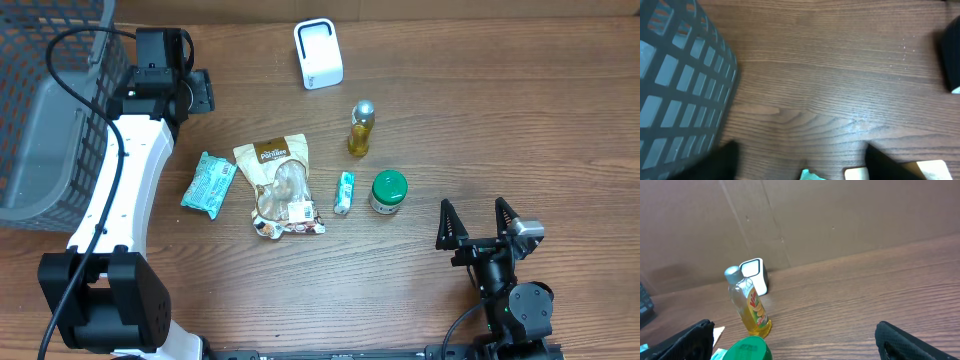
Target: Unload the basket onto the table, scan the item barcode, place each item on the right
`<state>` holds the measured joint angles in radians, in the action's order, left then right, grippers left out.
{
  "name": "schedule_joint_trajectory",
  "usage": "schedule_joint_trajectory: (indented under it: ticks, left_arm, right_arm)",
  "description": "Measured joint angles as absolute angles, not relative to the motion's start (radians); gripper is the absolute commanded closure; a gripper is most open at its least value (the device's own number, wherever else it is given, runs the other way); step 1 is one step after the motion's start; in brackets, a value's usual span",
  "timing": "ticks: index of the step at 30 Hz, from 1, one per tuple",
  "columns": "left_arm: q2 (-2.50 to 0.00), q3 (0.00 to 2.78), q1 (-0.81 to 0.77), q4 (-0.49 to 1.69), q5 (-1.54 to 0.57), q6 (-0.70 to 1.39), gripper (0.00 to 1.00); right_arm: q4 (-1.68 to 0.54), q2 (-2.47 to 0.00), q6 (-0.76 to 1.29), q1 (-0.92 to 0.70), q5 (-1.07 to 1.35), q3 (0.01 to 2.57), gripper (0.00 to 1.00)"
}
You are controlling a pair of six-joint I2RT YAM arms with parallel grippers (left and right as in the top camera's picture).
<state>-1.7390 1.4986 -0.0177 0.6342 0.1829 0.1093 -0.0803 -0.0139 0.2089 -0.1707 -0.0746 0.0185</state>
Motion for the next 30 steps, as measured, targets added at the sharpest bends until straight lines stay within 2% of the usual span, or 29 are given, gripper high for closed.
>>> schedule_joint_trajectory:
  ticks: [6,30]
  left_arm:
    - [-1.739,1.499,-0.018,0.69,0.184,0.073,0.0]
    - [-1.739,1.499,-0.018,0.693,0.184,0.067,0.0]
  right_arm:
    - [-0.08,-0.014,0.209,-0.171,-0.075,0.019,0.0]
    - [-0.08,-0.014,0.209,-0.171,-0.074,0.019,0.0]
